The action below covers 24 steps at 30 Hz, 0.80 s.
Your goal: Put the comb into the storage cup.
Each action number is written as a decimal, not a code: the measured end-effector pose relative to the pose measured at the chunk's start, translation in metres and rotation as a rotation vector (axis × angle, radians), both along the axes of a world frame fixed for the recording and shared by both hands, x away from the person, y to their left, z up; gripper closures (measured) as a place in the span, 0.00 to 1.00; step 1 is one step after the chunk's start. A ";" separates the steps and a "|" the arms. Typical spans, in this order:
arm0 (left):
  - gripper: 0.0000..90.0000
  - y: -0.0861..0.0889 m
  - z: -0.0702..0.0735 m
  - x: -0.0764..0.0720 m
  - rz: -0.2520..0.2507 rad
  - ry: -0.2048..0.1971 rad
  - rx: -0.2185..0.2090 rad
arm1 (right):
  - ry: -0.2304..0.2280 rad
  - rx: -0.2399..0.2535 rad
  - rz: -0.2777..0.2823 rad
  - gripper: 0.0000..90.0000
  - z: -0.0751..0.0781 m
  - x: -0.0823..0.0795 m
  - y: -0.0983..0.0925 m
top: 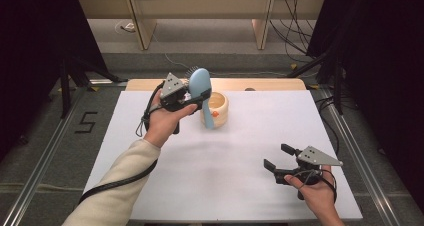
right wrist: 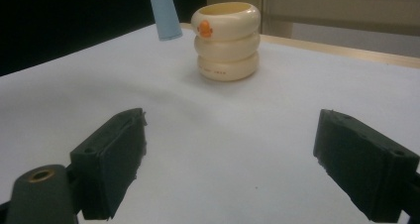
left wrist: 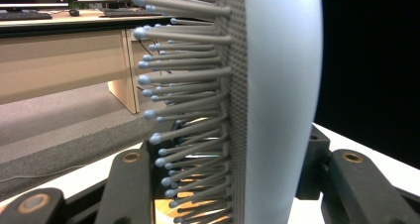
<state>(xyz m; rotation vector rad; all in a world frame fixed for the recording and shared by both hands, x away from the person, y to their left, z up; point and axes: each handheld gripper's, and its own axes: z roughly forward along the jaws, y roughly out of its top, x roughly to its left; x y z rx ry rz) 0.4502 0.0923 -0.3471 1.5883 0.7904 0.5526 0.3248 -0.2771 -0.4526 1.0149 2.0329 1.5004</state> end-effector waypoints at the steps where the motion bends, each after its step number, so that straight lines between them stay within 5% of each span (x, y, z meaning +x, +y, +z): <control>1: 0.55 0.000 0.000 0.000 0.002 -0.001 0.001 | -0.002 0.001 -0.003 0.16 0.000 0.000 0.000; 24: 0.55 -0.002 0.011 0.007 0.006 -0.014 -0.006 | -0.007 0.012 -0.010 0.16 -0.001 -0.003 -0.003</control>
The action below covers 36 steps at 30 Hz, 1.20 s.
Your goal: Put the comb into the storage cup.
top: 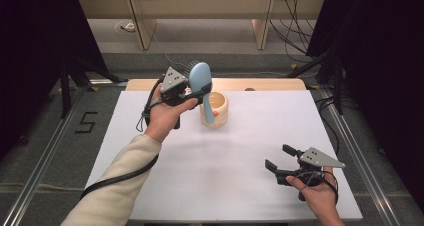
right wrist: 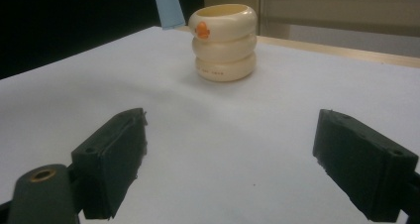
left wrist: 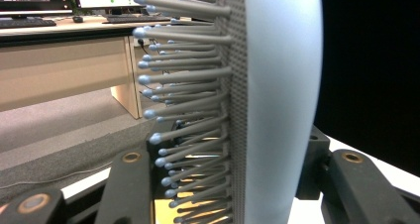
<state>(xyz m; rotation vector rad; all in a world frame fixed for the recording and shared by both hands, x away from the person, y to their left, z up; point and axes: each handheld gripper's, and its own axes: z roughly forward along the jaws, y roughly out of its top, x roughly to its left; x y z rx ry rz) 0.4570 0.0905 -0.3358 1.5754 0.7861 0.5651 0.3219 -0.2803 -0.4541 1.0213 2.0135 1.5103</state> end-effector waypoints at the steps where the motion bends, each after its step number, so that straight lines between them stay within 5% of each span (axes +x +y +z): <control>1: 0.55 0.000 0.000 0.000 0.000 0.001 -0.001 | 0.001 0.000 -0.001 0.16 0.000 0.000 0.000; 36: 0.55 -0.006 0.012 0.012 0.008 -0.015 0.003 | 0.008 0.002 0.005 0.17 -0.001 0.000 -0.001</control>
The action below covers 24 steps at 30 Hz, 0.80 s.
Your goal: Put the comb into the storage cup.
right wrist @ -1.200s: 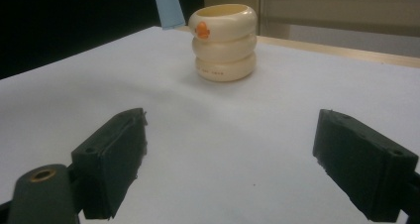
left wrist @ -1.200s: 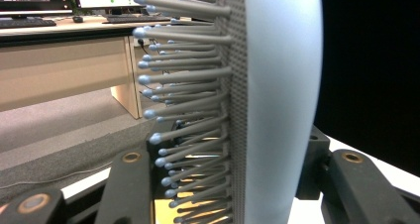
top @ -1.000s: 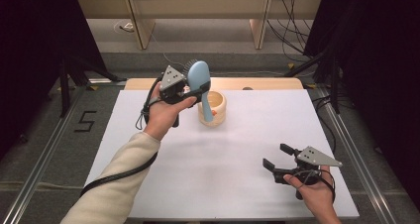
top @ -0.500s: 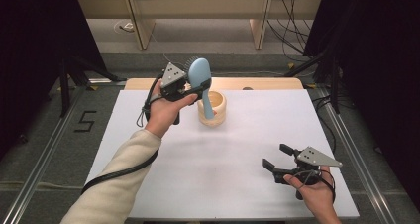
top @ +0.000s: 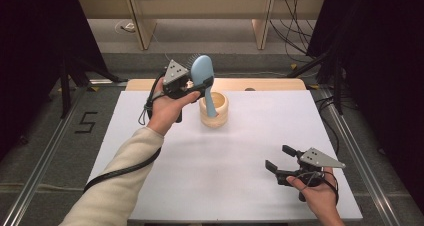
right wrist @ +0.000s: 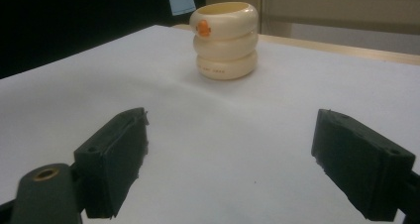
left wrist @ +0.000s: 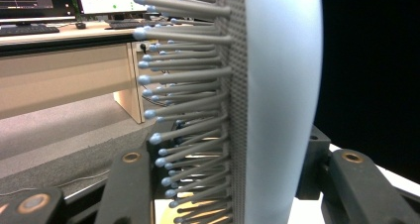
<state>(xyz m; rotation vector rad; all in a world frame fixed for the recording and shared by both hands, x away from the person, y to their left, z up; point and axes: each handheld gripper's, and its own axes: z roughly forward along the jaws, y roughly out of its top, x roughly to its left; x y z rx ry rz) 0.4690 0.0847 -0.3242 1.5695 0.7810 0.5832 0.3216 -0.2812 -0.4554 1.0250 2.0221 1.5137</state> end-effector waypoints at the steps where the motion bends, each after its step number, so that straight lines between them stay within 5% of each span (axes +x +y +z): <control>1: 0.55 0.000 0.000 0.001 0.000 0.000 0.002 | 0.001 0.000 0.000 0.17 0.000 0.000 0.000; 24: 0.55 -0.006 0.009 0.011 -0.001 -0.012 0.022 | 0.005 -0.003 0.002 0.18 -0.001 0.001 0.000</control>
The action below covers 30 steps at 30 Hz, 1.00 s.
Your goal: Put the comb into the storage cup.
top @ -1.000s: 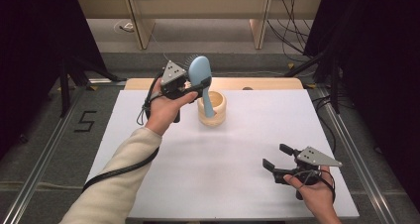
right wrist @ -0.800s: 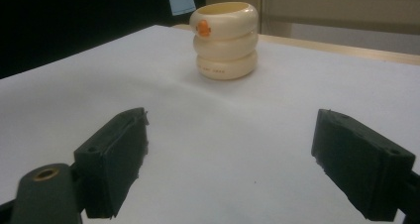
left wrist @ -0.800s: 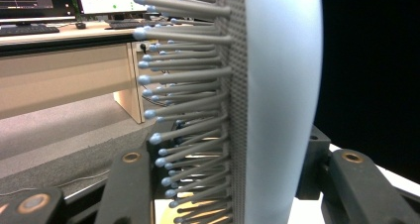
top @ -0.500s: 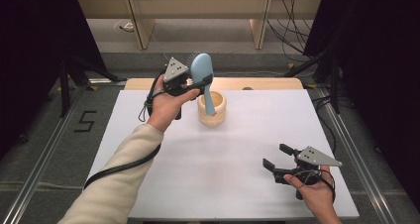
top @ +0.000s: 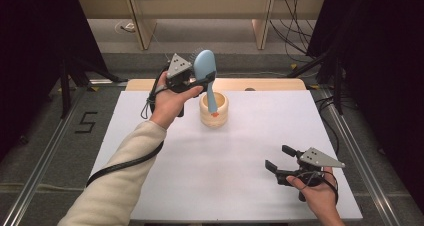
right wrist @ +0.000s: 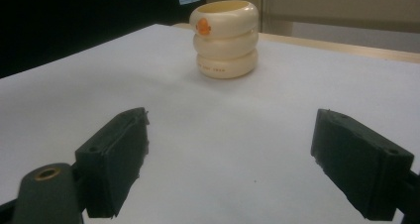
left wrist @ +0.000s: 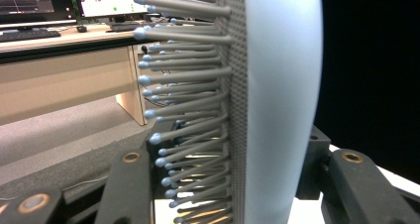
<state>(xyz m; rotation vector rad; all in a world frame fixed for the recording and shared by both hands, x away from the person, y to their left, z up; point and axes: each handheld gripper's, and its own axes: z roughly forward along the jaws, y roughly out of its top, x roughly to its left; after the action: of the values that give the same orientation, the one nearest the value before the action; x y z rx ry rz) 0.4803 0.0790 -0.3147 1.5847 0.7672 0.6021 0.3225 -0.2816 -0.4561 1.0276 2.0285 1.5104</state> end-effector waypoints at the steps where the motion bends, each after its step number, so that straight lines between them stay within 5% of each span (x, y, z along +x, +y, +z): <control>1: 0.55 0.000 0.000 0.000 -0.001 0.002 0.000 | 0.000 -0.001 0.001 0.18 0.000 0.000 0.000; 30: 0.55 -0.003 0.003 0.022 0.030 -0.002 0.010 | -0.002 0.003 -0.006 0.18 0.000 0.001 -0.002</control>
<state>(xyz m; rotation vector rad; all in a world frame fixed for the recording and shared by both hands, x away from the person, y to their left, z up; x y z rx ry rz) 0.5024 0.0762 -0.3120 1.5835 0.7891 0.6298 0.3231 -0.2840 -0.4561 1.0319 2.0209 1.5108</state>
